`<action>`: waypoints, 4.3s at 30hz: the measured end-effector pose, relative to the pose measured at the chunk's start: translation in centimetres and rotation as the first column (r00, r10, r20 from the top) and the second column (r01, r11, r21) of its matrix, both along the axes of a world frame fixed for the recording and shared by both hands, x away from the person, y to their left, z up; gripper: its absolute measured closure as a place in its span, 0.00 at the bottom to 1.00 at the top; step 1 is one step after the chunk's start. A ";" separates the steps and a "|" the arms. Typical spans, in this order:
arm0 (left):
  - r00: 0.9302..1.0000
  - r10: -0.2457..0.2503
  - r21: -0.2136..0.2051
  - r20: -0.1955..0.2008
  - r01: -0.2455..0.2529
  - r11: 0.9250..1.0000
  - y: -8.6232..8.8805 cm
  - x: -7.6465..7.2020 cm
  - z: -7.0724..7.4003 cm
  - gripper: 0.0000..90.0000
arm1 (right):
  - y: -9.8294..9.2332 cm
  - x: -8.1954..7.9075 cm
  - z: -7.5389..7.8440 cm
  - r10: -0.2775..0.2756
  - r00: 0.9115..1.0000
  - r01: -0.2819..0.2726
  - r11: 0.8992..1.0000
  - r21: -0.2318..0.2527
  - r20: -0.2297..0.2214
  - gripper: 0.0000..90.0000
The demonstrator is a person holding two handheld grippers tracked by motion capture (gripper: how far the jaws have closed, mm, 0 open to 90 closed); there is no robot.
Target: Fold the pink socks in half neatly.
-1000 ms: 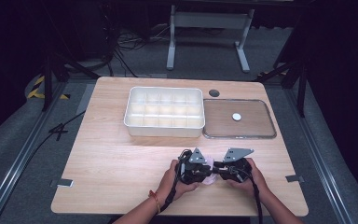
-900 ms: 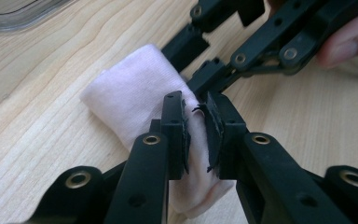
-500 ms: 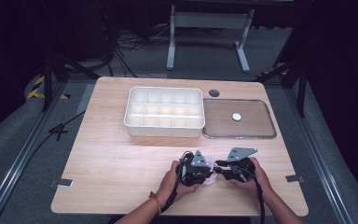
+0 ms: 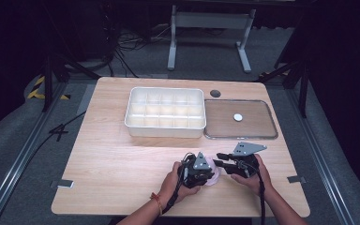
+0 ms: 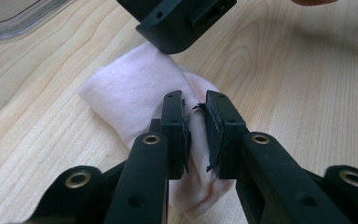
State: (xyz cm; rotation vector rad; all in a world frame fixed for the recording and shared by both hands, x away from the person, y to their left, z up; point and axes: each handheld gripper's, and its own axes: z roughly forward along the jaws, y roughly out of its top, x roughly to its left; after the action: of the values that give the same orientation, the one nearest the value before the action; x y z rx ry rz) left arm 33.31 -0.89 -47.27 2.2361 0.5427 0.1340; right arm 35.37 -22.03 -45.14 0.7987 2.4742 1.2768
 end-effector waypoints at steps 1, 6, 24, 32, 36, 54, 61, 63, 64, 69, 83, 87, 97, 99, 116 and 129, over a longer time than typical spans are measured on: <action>1.000 -0.001 -0.002 -0.001 0.001 1.000 0.0 0.0 0.0 0.87 | 0.1 0.0 0.0 0.000 1.000 0.000 1.000 0.005 -0.001 0.75; 1.000 0.003 -0.012 0.003 -0.003 1.000 0.0 -0.1 -0.1 0.87 | 0.7 0.1 -0.2 0.011 1.000 -0.011 1.000 0.006 -0.013 0.73; 0.999 -0.038 -0.041 -0.022 0.037 0.998 3.1 0.3 1.3 0.86 | 0.7 0.6 -1.7 0.024 0.995 -0.029 0.998 -0.048 -0.093 0.81; 0.995 -0.098 0.034 0.034 0.097 0.995 1.4 -1.0 0.1 0.85 | 0.4 0.4 -1.9 0.032 0.996 -0.036 0.998 -0.047 -0.089 0.80; 0.993 -0.098 0.058 0.070 0.094 0.994 1.2 -1.5 0.0 0.85 | 0.2 0.4 -1.8 0.021 0.996 -0.027 0.998 -0.058 -0.092 0.74; 0.994 -0.101 0.020 0.032 0.100 0.995 1.5 -1.1 -0.2 0.85 | 0.8 -1.8 0.9 0.074 0.996 -0.072 0.996 -0.046 0.039 0.91; 0.994 -0.100 0.019 0.035 0.099 0.995 1.5 -1.1 -0.3 0.85 | 1.8 -1.3 -1.2 0.093 0.996 -0.093 0.989 -0.116 -0.008 0.93; 0.994 -0.102 0.023 0.036 0.101 0.995 1.5 -1.1 -0.2 0.85 | 1.7 -1.1 -1.1 0.066 0.998 -0.065 0.989 -0.131 0.006 0.93; 0.995 -0.098 0.018 0.034 0.097 0.995 1.5 -1.1 -0.2 0.85 | 1.6 -1.1 -1.1 0.057 0.998 -0.054 0.988 -0.144 0.016 0.94; 0.995 -0.096 0.018 0.036 0.095 0.995 1.4 -1.2 -0.3 0.85 | 1.4 -1.0 -1.2 0.037 0.999 -0.034 0.989 -0.145 0.016 0.95; 0.995 -0.095 0.027 0.041 0.094 0.995 1.3 -1.2 -0.2 0.85 | -0.5 0.1 -1.3 -0.058 0.998 0.061 0.985 -0.161 0.022 0.94; 0.995 -0.095 0.037 0.044 0.094 0.995 1.3 -1.2 -0.1 0.85 | -0.9 -0.1 -0.3 -0.070 0.997 0.073 0.991 -0.109 0.037 0.87; 0.997 -0.052 -0.038 0.049 0.053 0.998 2.3 -0.6 1.5 0.74 | -1.5 -0.7 1.3 -0.101 0.992 0.104 0.994 -0.035 0.078 0.70; 0.998 -0.042 -0.050 0.056 0.044 0.998 2.6 -0.5 1.8 0.73 | -1.4 -0.7 1.3 -0.103 0.992 0.105 0.994 -0.030 0.079 0.66; 0.994 -0.012 0.034 0.105 0.009 0.999 7.2 -0.6 3.5 0.65 | 1.3 -1.0 0.5 -0.061 0.998 0.062 0.997 -0.037 0.025 0.52; 0.986 0.126 0.137 0.110 -0.141 0.980 15.7 -1.8 2.5 0.40 | 1.2 0.5 -1.9 -0.054 0.988 0.045 0.997 -0.061 -0.147 0.41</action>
State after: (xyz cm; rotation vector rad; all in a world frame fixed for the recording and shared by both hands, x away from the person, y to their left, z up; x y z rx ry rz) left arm 31.48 14.81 -44.77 2.3177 0.6462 0.3642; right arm 35.82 -20.79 -47.06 0.9671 2.5756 1.1624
